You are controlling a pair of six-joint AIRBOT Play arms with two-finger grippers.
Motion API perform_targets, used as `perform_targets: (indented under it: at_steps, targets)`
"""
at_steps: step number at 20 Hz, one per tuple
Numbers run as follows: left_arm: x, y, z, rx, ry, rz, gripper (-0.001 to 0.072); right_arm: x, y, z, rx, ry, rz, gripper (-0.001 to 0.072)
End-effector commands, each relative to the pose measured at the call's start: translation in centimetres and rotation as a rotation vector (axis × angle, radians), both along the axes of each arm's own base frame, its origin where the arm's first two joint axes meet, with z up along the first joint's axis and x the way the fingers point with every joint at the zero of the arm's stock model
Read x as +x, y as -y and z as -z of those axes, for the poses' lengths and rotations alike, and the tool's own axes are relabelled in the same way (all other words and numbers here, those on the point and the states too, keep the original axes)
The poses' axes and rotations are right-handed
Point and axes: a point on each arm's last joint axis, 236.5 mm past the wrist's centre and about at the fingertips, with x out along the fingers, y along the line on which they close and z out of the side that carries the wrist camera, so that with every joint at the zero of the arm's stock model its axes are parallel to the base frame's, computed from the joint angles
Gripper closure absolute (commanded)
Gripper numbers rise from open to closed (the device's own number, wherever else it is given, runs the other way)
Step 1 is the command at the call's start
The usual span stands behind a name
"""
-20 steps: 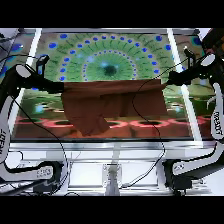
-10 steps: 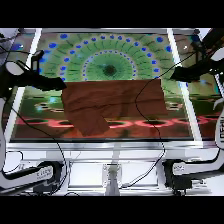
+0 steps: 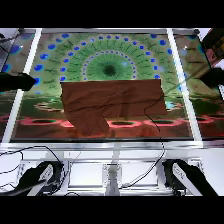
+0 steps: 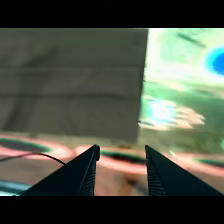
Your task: Fold the clothes and pants, and hang the long-sleeved shirts on hangers.
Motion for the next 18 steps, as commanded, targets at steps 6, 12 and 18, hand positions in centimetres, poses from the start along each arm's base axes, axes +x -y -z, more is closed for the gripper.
perform_targets:
  at_steps: [6, 12, 18]
  targets:
    - [-5.8, 0.6, 6.3, -0.062, -0.181, -0.059, 0.0172, -7.4, 2.9, 14.0, 0.005, -0.002, 0.323, 0.0406]
    - [-7.5, 2.0, 14.1, -0.155, -0.325, -0.074, 0.0172, -2.6, 2.8, 26.4, 0.175, -0.205, 0.446, 0.0406]
    - [-6.6, 1.7, 14.4, -0.154, -0.287, -0.091, 0.0172, 3.2, 2.7, 28.1, 0.625, -0.415, 0.413, 0.0396]
